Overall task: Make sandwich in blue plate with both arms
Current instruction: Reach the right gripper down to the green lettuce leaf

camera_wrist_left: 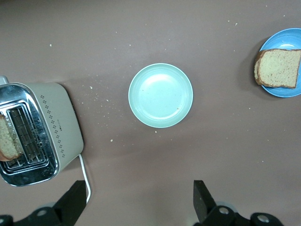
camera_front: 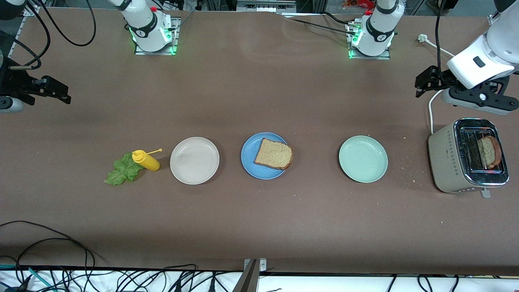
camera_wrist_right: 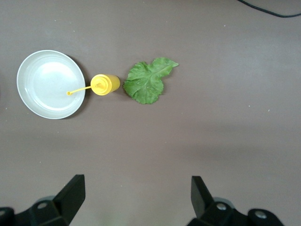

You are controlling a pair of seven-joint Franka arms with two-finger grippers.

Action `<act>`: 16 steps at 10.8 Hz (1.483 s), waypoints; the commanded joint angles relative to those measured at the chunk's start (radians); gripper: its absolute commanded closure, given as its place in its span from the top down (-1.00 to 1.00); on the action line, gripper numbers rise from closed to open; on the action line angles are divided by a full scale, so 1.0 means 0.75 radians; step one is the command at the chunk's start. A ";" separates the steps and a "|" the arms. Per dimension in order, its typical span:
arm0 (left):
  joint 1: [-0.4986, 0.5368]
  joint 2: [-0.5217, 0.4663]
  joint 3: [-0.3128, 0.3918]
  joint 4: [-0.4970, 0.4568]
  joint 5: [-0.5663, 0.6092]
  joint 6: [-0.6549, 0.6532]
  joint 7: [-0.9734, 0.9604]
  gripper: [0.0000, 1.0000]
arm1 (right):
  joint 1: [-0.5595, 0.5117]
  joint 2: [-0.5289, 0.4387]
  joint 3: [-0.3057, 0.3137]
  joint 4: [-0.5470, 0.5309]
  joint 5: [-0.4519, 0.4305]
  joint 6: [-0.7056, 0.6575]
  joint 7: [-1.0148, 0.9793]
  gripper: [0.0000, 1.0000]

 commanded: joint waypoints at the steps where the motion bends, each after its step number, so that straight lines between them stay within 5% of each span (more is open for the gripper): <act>1: 0.037 -0.004 -0.027 -0.024 -0.025 0.021 -0.020 1.00 | -0.027 0.016 -0.015 0.025 0.071 -0.001 0.003 1.00; 9: 0.045 -0.002 -0.018 -0.022 -0.025 0.021 -0.020 1.00 | -0.023 0.065 -0.024 0.061 0.074 -0.056 -0.018 1.00; 16: 0.043 0.000 -0.020 -0.020 -0.025 0.019 -0.016 1.00 | -0.055 0.451 -0.022 0.143 0.074 0.136 -0.202 1.00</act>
